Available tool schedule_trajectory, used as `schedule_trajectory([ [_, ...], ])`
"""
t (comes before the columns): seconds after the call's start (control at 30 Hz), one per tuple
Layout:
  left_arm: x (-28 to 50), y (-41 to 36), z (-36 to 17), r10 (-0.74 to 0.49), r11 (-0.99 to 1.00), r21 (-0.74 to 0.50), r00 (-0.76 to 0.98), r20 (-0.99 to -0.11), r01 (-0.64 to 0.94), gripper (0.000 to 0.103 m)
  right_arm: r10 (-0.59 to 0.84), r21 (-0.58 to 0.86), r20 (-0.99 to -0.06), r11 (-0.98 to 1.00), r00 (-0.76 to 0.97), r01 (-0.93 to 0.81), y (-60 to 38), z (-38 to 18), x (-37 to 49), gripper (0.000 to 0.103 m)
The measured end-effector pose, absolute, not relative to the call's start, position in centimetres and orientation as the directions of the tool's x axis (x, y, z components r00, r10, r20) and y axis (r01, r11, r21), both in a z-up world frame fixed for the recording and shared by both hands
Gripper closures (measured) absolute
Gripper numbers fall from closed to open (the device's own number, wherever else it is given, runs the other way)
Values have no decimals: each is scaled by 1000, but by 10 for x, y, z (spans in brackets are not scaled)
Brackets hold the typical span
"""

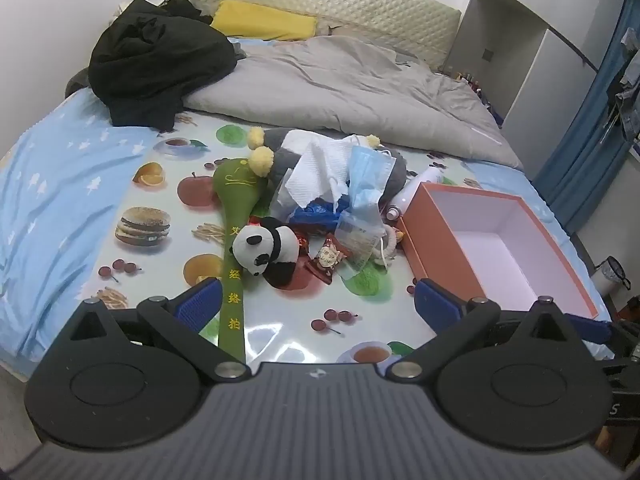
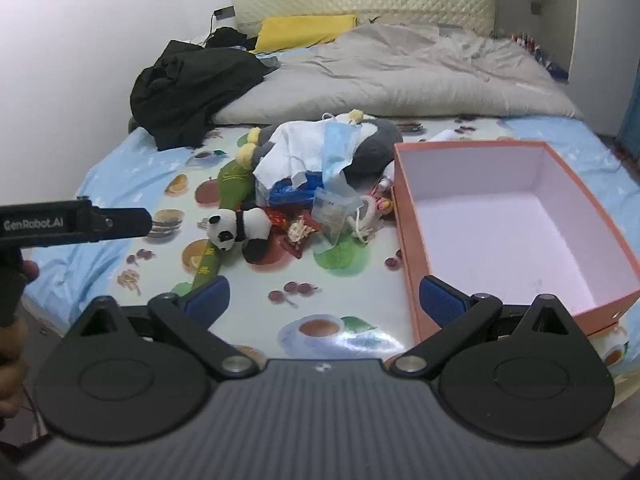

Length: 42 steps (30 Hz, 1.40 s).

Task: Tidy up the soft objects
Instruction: 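Move both grippers toward the pile of items beside the pink box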

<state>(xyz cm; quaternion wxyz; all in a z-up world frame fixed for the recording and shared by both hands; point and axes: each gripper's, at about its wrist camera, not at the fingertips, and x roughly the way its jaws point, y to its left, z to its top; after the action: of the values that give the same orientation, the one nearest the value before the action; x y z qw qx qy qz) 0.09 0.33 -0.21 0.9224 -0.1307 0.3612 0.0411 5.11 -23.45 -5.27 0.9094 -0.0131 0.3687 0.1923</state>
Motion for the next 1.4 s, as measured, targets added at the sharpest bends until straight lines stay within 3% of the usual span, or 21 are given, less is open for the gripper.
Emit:
schedule_trajectory([
  [0.33,4,14,-7,-1,960,-206,735,-679,-189,0,358,116,-682,914,638,-389,-224,-54,51,0],
  [0.7,5,21,-9,11,961,-189,715,-699,-200,0,437,214,-699,883,565,-418,-227,-43,61,0],
  [1.07,15,41,-14,68,966,-127,694,-716,-226,0,274,44,-762,926,587,-375,-212,-7,81,0],
  [1.23,30,58,-21,101,958,-112,674,-732,-265,0,307,98,-802,914,513,-395,-214,21,100,0],
  [1.4,50,69,-36,110,953,-104,644,-757,-286,0,270,44,-834,902,482,-429,-200,32,114,0],
])
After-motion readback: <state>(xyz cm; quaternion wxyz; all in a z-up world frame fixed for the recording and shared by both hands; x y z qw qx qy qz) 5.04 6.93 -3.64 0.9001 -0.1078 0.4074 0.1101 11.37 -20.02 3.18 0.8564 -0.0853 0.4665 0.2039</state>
